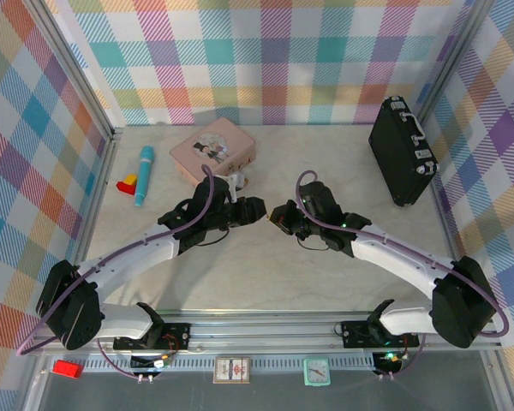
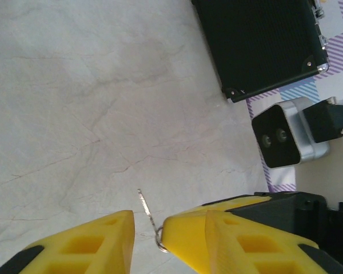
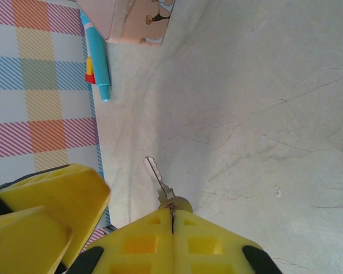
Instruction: Unlock the padlock with the key
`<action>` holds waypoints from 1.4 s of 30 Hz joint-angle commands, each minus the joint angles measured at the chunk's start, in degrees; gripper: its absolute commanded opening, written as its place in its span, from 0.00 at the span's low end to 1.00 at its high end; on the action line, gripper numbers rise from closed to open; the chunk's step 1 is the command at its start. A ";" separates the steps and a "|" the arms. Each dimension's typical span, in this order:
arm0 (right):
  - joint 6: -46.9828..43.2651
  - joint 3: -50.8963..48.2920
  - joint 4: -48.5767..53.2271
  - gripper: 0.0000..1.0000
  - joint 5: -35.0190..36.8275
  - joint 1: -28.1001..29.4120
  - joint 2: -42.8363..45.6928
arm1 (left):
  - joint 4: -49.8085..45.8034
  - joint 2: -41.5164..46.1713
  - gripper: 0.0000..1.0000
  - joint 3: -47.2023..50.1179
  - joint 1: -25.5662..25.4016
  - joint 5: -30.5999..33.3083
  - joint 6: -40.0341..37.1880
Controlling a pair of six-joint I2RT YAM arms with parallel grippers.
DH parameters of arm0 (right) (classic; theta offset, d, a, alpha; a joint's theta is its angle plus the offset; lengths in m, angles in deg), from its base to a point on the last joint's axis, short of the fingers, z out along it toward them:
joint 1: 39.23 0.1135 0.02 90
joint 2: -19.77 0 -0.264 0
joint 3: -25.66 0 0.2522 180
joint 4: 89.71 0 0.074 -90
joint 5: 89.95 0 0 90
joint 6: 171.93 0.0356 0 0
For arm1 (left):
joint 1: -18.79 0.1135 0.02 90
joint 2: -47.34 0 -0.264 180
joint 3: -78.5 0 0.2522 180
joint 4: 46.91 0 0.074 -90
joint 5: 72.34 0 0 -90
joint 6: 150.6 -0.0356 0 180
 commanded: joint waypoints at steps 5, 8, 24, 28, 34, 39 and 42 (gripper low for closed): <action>-2.57 1.89 -0.26 0.00 -0.30 -0.42 1.99 | -1.46 0.44 0.40 -0.74 -0.65 2.48 0.92; -6.65 1.18 -2.49 0.00 -0.59 -0.34 2.73 | 1.15 2.10 0.42 0.37 -0.68 2.62 2.95; -12.91 -2.41 -11.23 0.00 -2.58 -0.01 3.04 | -2.26 3.44 0.42 -0.97 -0.65 4.25 4.66; -14.98 -2.42 -11.67 0.00 -1.57 1.17 3.17 | -1.80 2.98 0.40 -1.02 -0.66 4.36 5.07; -15.93 -2.16 -10.40 0.00 -0.30 1.77 2.96 | 0.71 3.76 0.41 -0.04 -0.62 4.29 6.77; -16.97 -1.87 -10.07 0.00 0.40 2.72 2.54 | 0.72 3.97 0.39 -0.14 -0.56 3.81 7.64; -17.24 -1.80 -10.03 0.00 0.93 3.33 2.43 | 0.09 3.97 0.35 -0.21 -0.56 3.98 7.69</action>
